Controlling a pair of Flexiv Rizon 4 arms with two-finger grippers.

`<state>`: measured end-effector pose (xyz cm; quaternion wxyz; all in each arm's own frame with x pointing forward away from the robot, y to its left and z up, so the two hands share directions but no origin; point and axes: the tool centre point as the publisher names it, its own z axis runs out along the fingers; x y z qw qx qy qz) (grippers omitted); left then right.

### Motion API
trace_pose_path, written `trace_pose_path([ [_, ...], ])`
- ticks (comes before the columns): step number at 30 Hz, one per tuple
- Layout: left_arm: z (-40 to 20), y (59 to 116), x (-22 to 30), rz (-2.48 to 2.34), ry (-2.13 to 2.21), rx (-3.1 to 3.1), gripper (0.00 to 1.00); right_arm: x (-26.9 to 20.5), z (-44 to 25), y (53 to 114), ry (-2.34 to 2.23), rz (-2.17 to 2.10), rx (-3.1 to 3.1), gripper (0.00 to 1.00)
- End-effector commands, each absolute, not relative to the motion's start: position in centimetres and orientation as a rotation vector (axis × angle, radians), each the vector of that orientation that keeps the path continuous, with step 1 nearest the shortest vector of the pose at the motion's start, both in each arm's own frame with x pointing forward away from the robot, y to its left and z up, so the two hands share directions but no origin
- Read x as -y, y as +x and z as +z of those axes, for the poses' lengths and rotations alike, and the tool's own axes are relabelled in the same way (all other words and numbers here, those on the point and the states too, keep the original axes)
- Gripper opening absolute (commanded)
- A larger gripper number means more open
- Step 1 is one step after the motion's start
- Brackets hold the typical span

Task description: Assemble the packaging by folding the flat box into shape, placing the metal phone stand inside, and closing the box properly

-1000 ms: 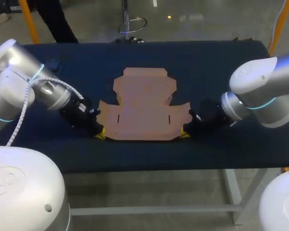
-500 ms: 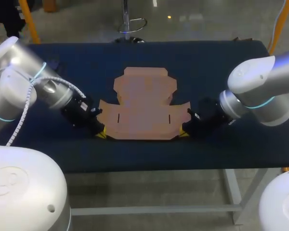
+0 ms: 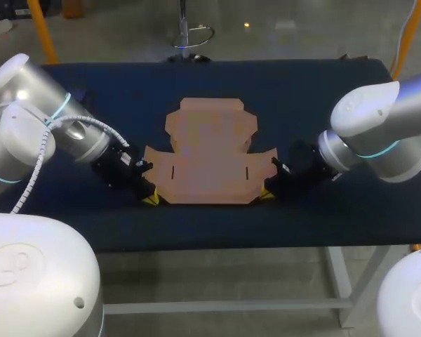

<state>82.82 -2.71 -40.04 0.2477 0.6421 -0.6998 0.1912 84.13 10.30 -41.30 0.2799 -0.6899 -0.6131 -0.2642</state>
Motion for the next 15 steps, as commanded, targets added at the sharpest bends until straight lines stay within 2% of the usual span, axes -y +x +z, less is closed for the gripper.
trace_pose_path([
  [1,-39.8,83.4,3.5,0.497,1.748,1.922,0.00,-10.6,-40.9,84.1,-1.854,-0.707,1.654,0.00],
  [15,-39.4,83.9,5.1,0.465,1.717,1.986,0.00,-11.4,-40.5,84.2,-1.852,-0.707,1.680,0.00],
])
